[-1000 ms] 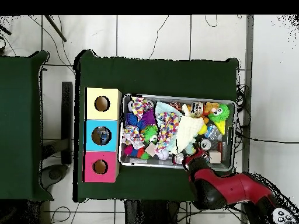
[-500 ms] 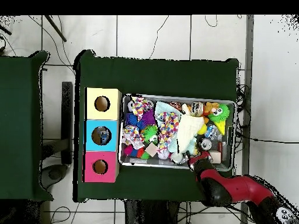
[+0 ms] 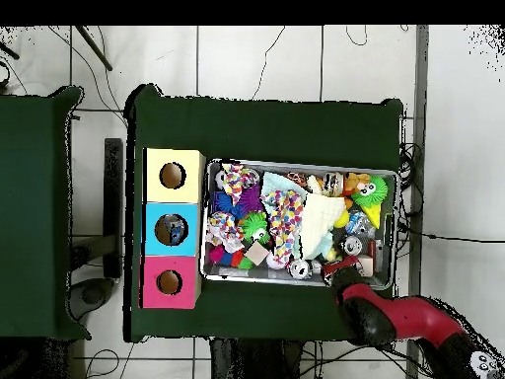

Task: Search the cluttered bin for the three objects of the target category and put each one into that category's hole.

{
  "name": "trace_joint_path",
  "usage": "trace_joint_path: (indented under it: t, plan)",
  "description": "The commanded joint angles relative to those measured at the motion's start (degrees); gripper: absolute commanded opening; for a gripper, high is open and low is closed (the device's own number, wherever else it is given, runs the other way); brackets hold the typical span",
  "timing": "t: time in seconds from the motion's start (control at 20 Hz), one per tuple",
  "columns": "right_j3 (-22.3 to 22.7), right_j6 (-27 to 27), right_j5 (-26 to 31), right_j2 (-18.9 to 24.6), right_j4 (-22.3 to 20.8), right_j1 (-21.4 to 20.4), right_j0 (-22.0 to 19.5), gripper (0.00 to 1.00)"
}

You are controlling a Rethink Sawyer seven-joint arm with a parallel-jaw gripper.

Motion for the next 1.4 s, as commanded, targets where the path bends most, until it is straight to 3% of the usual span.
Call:
trace_joint_path:
  t: [0.05, 0.4, 0.65, 1.1, 1.4]
  plan:
    - [-2.4, -8.2, 17.7, 5.3, 3.8, -2.3, -1.3, 1.0]
    - [1.4, -4.0, 24.6, 9.4, 13.5, -10.3, 1.2, 1.0]
    - [2.1, -4.1, 27.3, 12.5, 17.1, -13.9, 1.0, 1.0]
    - [2.9, -2.8, 27.2, 12.8, 17.9, -15.3, 1.3, 1.0]
    - [1.0, -5.0, 27.9, 13.4, 17.5, -14.9, 0.5, 1.0]
